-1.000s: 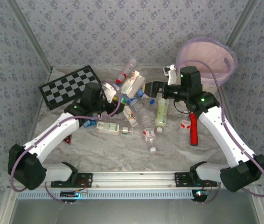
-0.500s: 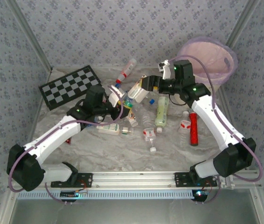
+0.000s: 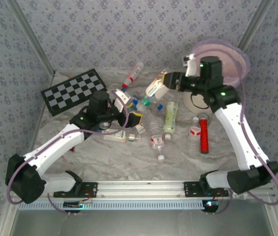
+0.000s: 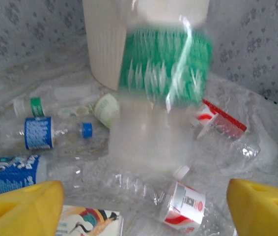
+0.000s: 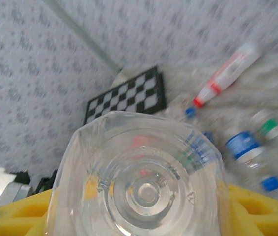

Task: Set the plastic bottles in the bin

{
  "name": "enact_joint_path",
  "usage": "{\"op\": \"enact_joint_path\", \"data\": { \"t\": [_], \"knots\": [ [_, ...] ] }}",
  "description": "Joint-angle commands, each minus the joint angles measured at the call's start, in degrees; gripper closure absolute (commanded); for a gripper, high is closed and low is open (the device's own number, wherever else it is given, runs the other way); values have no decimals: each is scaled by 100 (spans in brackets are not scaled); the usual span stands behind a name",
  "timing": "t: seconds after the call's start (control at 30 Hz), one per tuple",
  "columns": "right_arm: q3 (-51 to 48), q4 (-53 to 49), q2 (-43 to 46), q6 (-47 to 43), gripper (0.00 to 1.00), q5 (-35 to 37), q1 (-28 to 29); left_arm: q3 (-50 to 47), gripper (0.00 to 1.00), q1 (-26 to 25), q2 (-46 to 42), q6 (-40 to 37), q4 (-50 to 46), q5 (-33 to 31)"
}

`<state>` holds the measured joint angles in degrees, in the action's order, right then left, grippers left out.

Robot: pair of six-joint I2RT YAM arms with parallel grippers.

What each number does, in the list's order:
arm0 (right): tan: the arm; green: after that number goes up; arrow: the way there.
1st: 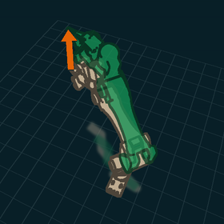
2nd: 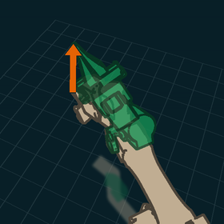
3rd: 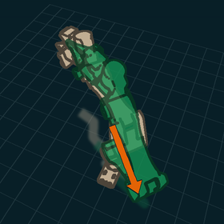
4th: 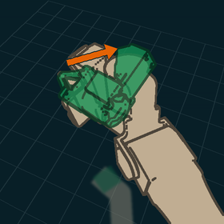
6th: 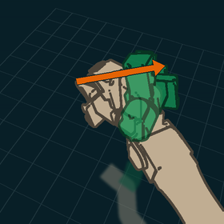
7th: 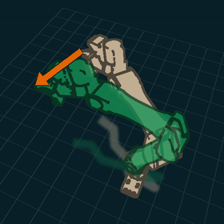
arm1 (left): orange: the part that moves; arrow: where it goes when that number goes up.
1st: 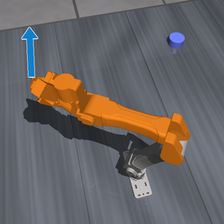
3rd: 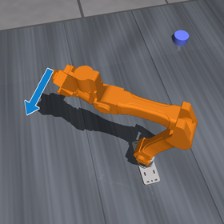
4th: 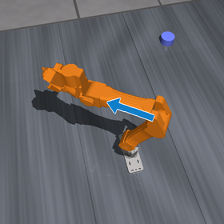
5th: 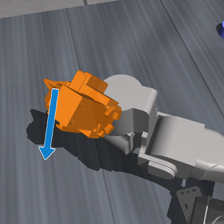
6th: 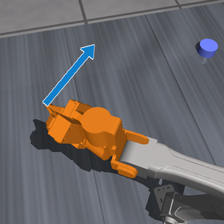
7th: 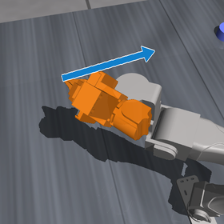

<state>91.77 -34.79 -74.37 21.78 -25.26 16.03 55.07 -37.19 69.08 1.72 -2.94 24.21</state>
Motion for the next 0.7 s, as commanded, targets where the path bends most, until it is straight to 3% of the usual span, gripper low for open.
{"op": "enact_joint_path", "data": {
  "t": [0.0,0.17,0.37,0.5,0.67],
  "knots": [
    [691,-327,543,-770,48,1471,-302,-377,11,-119,-483,582,546,-229],
    [1004,9,774,-1442,60,2912,-788,-945,10,-183,-870,1074,777,-646],
    [1649,-310,43,-2111,66,4034,-1156,-1202,10,-192,-1226,1345,485,-1129],
    [2170,-714,-680,-2194,67,4140,-1382,-1372,10,-187,-1454,1480,448,-1242],
    [2525,-1110,-1480,-2154,67,3766,-1643,-1593,10,-196,-1703,1731,456,-1279]
  ]
}}
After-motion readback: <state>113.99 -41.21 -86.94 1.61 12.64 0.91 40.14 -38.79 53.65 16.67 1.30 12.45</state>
